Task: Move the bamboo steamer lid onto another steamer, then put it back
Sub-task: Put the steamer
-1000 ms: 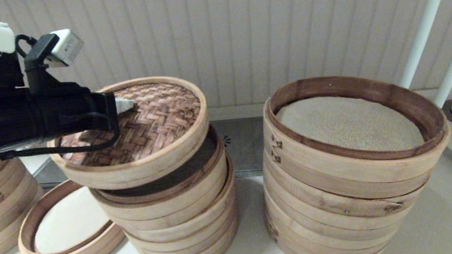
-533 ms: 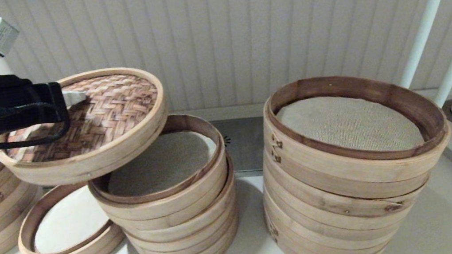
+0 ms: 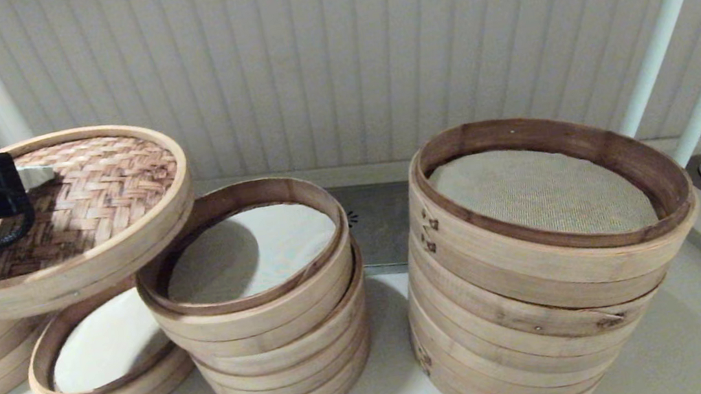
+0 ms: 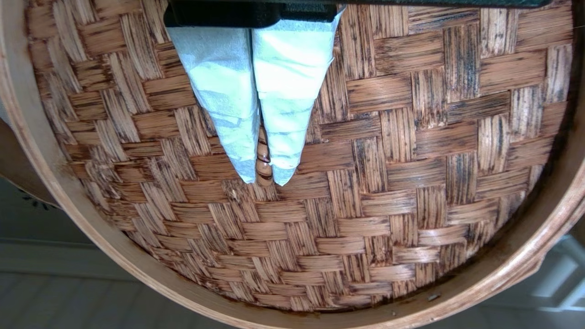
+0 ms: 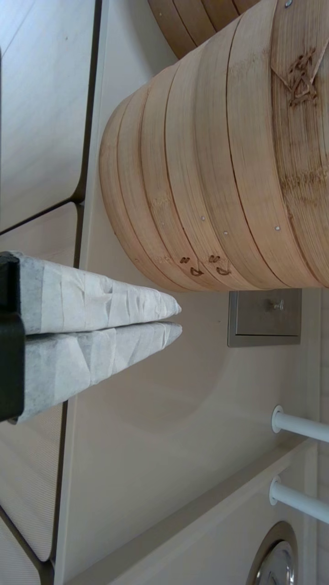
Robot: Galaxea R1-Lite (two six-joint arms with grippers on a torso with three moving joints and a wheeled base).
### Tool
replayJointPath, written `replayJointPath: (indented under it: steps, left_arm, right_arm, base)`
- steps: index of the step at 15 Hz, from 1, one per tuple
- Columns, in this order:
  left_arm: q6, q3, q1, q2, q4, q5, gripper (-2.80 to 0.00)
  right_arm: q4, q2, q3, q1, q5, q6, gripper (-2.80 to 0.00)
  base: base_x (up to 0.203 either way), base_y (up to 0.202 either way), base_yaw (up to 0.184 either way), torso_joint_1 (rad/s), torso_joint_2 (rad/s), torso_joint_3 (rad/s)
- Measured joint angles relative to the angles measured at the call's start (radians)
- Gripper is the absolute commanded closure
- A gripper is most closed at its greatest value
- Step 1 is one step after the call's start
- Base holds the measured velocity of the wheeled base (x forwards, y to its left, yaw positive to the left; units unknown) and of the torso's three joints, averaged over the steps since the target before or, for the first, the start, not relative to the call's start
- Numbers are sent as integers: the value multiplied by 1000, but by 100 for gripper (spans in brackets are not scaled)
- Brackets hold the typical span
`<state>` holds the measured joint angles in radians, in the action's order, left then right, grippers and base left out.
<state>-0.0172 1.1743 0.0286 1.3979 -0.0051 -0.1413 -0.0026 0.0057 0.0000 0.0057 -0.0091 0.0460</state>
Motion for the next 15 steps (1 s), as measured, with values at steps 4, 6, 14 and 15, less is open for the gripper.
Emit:
replayJointPath:
  steps: [4,6,14,15]
  left_arm:
    - [26,-21,88,-27,-5,0,0]
    - [43,-44,124,-32,-7,3,0]
    - [68,-150,237,-31,-17,-6,0]
    - [69,-152,247,-30,-19,-7,0]
  right_arm:
    - [0,0,0,0,0,0,0]
    - [0,0,0,0,0,0,0]
    - [0,0,0,0,0,0,0]
    - [0,0,0,0,0,0,0]
  base:
    - [0,0,0,0,0,0]
    - [0,0,0,0,0,0]
    - [0,0,0,0,0,0]
    - [0,0,0,0,0,0]
